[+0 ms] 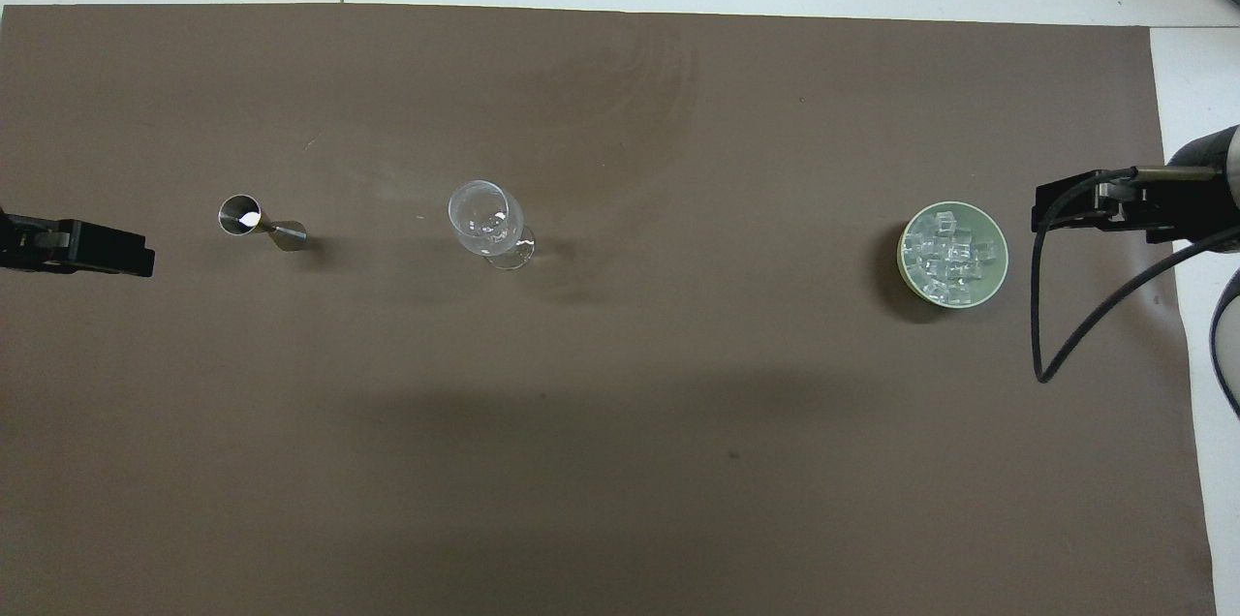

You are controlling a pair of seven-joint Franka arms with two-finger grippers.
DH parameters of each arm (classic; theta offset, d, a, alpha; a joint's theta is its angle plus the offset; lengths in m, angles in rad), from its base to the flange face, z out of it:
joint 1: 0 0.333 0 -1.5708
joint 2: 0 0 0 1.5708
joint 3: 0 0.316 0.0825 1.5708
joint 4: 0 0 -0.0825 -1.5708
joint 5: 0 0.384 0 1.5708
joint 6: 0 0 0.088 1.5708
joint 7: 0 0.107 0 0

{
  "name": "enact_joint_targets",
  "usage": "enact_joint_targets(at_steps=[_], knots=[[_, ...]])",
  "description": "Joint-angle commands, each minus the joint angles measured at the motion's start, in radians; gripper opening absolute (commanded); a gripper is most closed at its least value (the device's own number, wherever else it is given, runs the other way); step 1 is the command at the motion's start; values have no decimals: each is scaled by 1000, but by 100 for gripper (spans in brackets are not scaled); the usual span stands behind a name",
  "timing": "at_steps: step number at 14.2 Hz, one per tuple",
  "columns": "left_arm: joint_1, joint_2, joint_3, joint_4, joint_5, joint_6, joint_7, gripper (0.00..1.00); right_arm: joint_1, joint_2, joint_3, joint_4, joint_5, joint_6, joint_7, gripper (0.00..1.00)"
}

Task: Pour wine and add ice with both arms

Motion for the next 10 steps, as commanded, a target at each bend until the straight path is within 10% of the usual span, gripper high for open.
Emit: enact_joint_targets(at_steps=[1, 10], knots=[[-8, -10, 5, 11, -40, -12, -8, 100, -10, -24, 3, -31, 5, 23, -16, 100], [148, -23, 17, -24, -226, -58, -454, 100, -10, -24, 3, -31, 5, 23, -16, 100]])
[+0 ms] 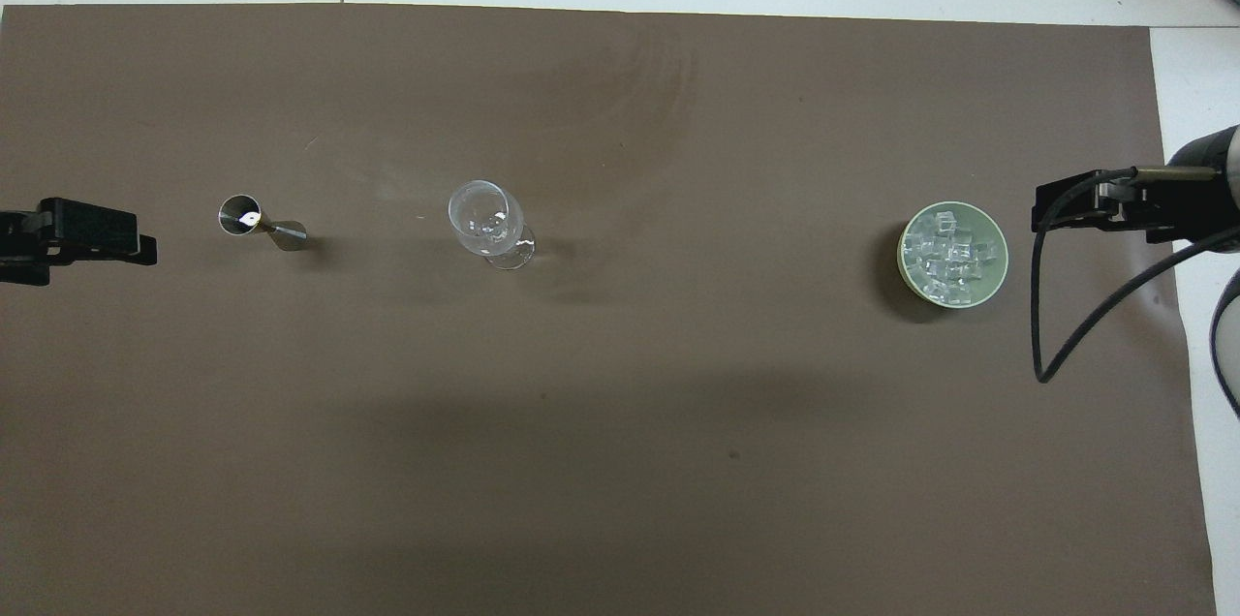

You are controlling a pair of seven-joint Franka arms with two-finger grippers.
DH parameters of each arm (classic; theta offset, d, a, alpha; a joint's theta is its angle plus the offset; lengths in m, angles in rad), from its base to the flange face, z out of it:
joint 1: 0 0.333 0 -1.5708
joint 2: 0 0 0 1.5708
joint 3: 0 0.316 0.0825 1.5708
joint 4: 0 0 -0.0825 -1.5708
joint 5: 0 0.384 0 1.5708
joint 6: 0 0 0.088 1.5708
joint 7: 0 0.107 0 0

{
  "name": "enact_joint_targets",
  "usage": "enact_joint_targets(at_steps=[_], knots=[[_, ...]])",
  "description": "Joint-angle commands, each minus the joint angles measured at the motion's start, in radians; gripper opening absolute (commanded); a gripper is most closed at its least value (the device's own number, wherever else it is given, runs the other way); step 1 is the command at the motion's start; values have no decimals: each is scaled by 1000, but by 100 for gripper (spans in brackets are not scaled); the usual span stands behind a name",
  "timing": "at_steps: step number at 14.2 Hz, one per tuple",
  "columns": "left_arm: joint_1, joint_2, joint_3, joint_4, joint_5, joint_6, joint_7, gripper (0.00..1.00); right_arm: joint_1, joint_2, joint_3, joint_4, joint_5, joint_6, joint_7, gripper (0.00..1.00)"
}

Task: Pour wine and add ice with both arms
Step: 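Bring the left gripper into the workspace and open its fingers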

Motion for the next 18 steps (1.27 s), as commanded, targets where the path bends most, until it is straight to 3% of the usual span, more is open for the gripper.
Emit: enact_joint_targets(at_steps=[1, 4, 13, 18], knots=[[90, -19, -6, -32, -100, -24, -130, 100, -10, -24, 3, -31, 5, 23, -16, 100], [170, -4, -6, -71, -157, -24, -136, 100, -10, -24, 3, -31, 5, 23, -16, 100], [368, 199, -4, -126, -428, -27, -320, 100, -10, -24, 3, -31, 5, 23, -16, 100], [426, 228, -3, -238, -543, 23, -375, 100, -10, -24, 3, -31, 5, 23, -16, 100]])
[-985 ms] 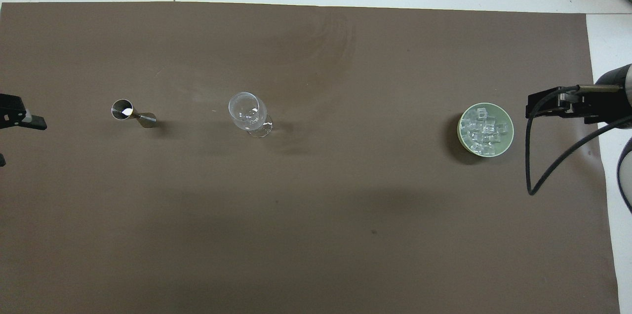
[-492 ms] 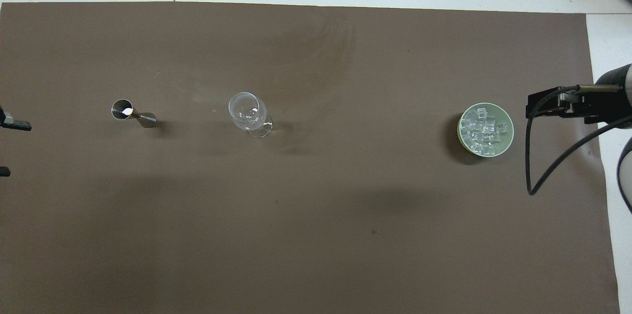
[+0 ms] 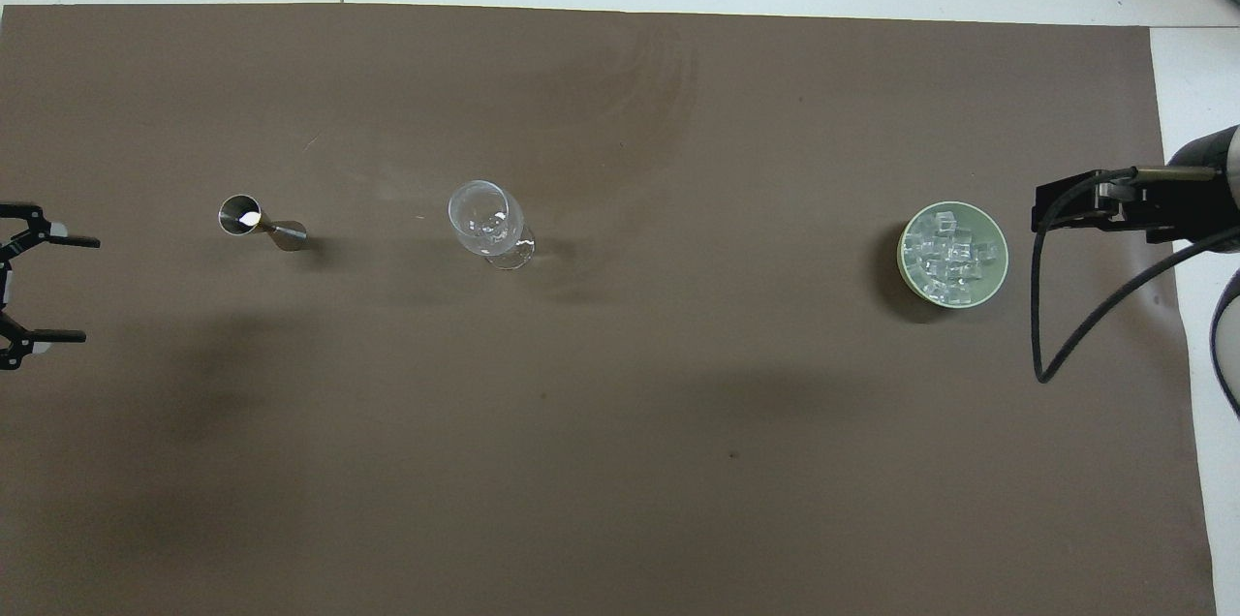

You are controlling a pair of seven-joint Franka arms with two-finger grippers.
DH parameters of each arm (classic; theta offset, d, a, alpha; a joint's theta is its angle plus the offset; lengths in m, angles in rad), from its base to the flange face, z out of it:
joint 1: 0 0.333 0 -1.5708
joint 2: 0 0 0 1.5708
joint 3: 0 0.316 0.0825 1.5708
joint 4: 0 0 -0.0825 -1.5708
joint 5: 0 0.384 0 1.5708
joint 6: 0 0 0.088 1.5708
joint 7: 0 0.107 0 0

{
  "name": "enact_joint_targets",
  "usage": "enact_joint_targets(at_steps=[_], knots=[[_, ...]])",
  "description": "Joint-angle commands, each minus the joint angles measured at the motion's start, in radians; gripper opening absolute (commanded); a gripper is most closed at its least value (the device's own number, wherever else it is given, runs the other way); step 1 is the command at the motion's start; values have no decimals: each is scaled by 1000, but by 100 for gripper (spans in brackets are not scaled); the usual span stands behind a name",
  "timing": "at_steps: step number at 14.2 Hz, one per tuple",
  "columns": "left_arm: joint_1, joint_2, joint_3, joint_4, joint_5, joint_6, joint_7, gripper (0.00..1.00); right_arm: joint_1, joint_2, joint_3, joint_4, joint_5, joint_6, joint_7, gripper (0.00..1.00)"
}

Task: Pour wine and add ice with both arms
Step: 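Bring the left gripper into the workspace and open its fingers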

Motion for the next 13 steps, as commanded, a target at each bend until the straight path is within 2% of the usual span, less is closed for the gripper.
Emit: enact_joint_targets(at_steps=[1, 5, 13], knots=[[45, 7, -9, -53, -51, 22, -19, 100, -10, -24, 3, -31, 5, 23, -16, 100], [60, 11, -9, -96, -119, 15, -48, 100, -10, -24, 3, -31, 5, 23, -16, 100], [79, 83, -11, -59, -209, -82, -97, 100, -10, -24, 3, -31, 5, 23, -16, 100]])
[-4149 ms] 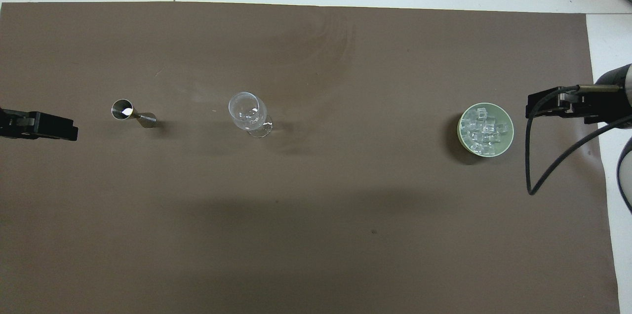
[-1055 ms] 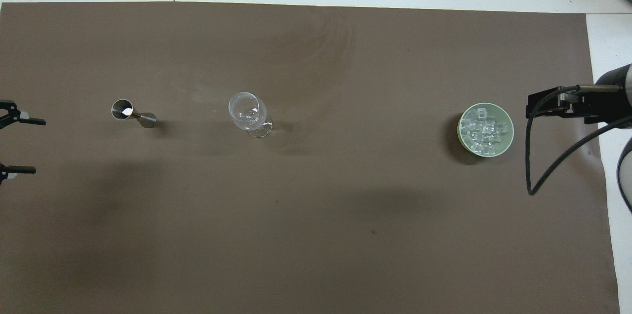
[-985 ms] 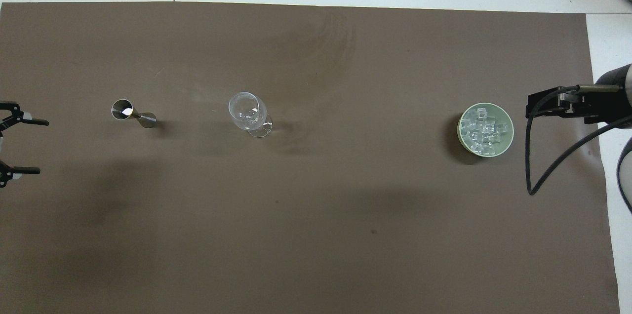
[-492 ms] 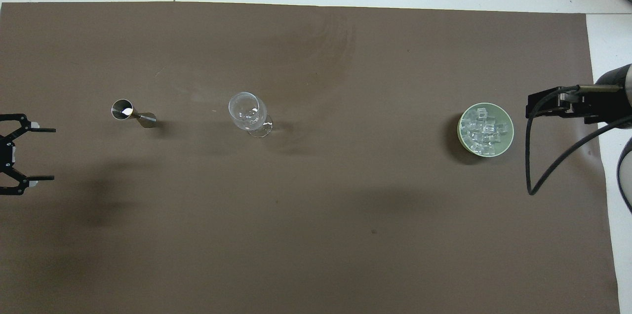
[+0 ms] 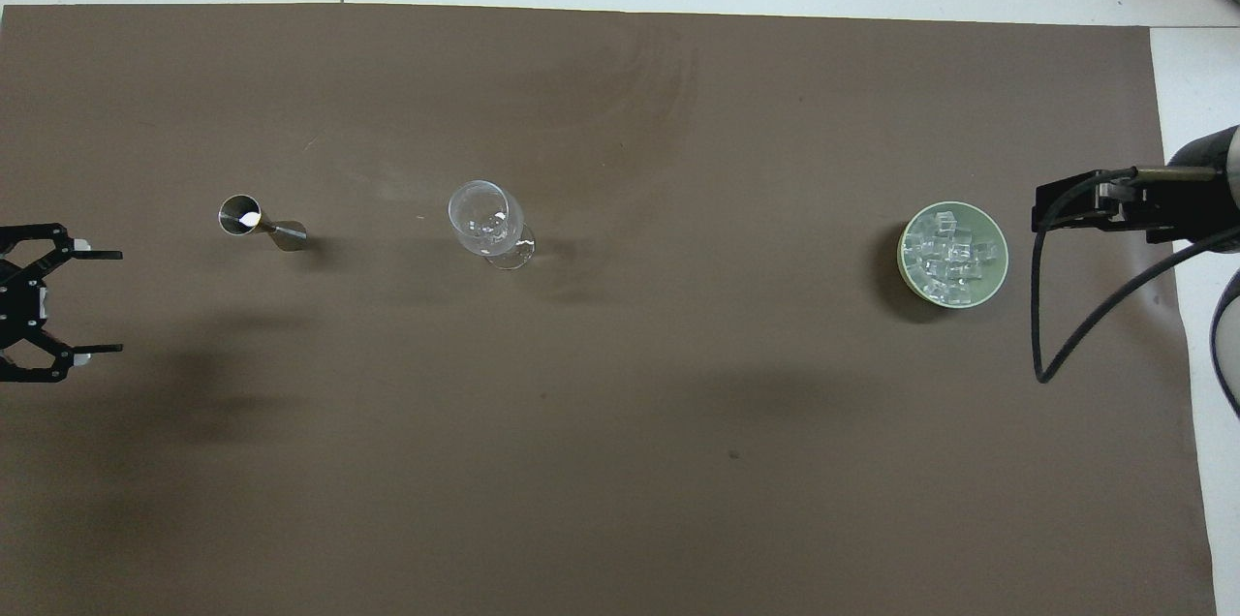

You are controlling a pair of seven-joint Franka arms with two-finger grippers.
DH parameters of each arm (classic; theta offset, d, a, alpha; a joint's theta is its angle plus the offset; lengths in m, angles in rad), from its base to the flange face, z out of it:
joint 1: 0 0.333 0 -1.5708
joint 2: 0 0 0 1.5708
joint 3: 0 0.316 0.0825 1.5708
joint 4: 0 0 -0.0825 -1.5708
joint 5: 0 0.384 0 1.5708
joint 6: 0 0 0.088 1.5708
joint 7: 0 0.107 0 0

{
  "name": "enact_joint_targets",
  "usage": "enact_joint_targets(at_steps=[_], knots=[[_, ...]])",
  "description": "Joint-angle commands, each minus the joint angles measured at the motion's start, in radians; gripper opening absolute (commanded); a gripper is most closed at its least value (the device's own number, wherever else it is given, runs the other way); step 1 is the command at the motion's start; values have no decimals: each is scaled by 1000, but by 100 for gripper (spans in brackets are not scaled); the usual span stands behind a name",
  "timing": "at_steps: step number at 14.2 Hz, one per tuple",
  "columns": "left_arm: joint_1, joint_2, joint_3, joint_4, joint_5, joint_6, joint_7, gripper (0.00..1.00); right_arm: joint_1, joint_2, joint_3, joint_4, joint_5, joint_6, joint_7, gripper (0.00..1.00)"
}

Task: Pour wine and add ice with both arms
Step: 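Reach the open left gripper toward the small silver cup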

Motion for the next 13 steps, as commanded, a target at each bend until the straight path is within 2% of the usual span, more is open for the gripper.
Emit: enact_joint_targets(at_steps=[1, 3, 8, 13], knots=[[11, 44, -11, 48, -23, -54, -17, 100, -10, -24, 3, -31, 5, 23, -16, 100], [8, 84, -11, 76, -40, -77, -43, 100, -10, -24, 3, -31, 5, 23, -16, 100], [2, 99, -17, 97, -43, -73, -86, 100, -10, -24, 3, -31, 5, 23, -16, 100], [5, 176, -15, 133, -42, -63, -86, 100, -10, -24, 3, -31, 5, 23, -16, 100]])
